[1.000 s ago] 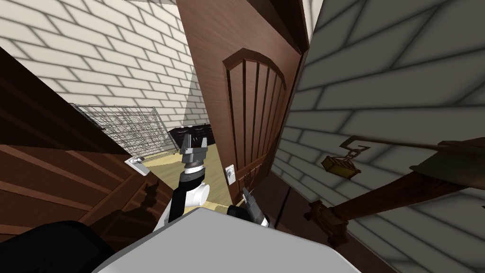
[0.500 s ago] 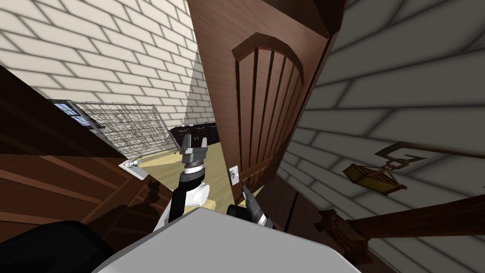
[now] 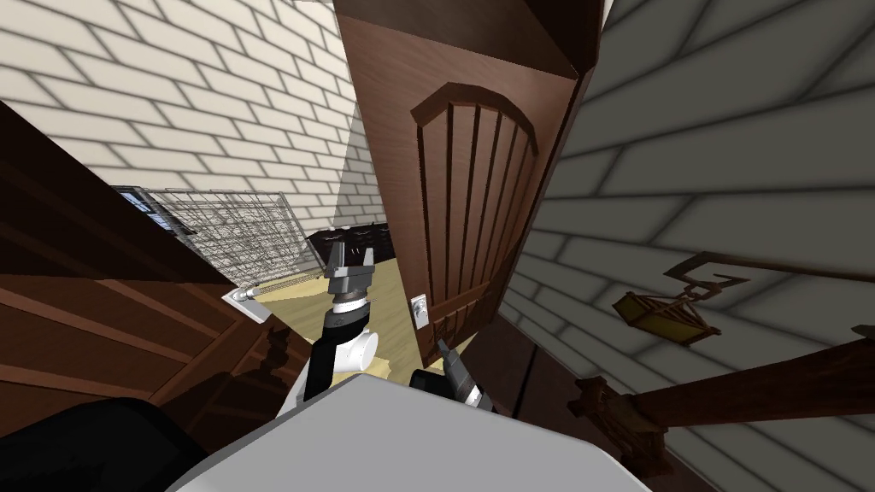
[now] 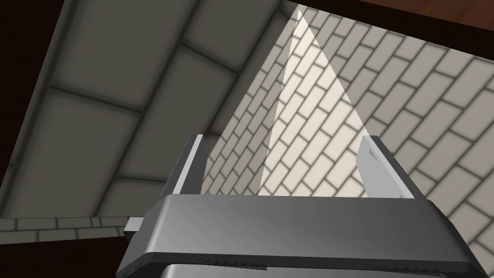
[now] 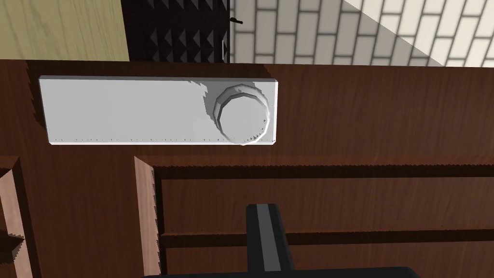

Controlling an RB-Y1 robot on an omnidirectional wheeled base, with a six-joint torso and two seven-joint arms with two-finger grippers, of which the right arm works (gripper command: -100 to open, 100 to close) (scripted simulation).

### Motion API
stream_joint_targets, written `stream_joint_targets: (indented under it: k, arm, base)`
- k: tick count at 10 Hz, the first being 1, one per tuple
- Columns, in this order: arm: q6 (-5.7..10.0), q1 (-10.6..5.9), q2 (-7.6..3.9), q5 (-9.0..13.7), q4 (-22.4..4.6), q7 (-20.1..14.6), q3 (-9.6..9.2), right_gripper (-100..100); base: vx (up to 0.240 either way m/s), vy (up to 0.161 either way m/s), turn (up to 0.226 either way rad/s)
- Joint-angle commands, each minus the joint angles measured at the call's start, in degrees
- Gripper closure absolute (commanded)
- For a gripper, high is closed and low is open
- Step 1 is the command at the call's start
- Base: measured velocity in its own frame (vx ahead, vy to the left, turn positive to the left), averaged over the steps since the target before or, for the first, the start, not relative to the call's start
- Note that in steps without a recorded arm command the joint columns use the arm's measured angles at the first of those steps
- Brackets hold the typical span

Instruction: Push the door open

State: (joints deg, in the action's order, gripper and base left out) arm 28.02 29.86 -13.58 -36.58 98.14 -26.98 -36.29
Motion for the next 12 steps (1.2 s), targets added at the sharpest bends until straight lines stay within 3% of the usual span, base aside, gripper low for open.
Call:
stream_joint_targets:
  k: [1,2,5,6,12]
  arm:
    - [0.00,0.00,0.01,0.00,0.00,0.00,0.00,100]
    - [-1.20,0.57,1.26,0.70,0.34,0.28,1.03,-100]
    - [-2.76,1.31,2.91,1.62,0.78,0.65,2.38,-100]
    - [-2.34,1.37,2.37,1.36,0.99,0.56,1.99,-100]
    - [-4.21,-1.07,4.39,2.02,-0.72,1.36,2.46,-100]
  base:
    - [0.000,0.000,0.000]
    - [-0.090,0.094,-0.213]
    - [-0.120,0.127,-0.157]
    - [-0.069,0.059,-0.037]
    - [0.158,0.127,0.038]
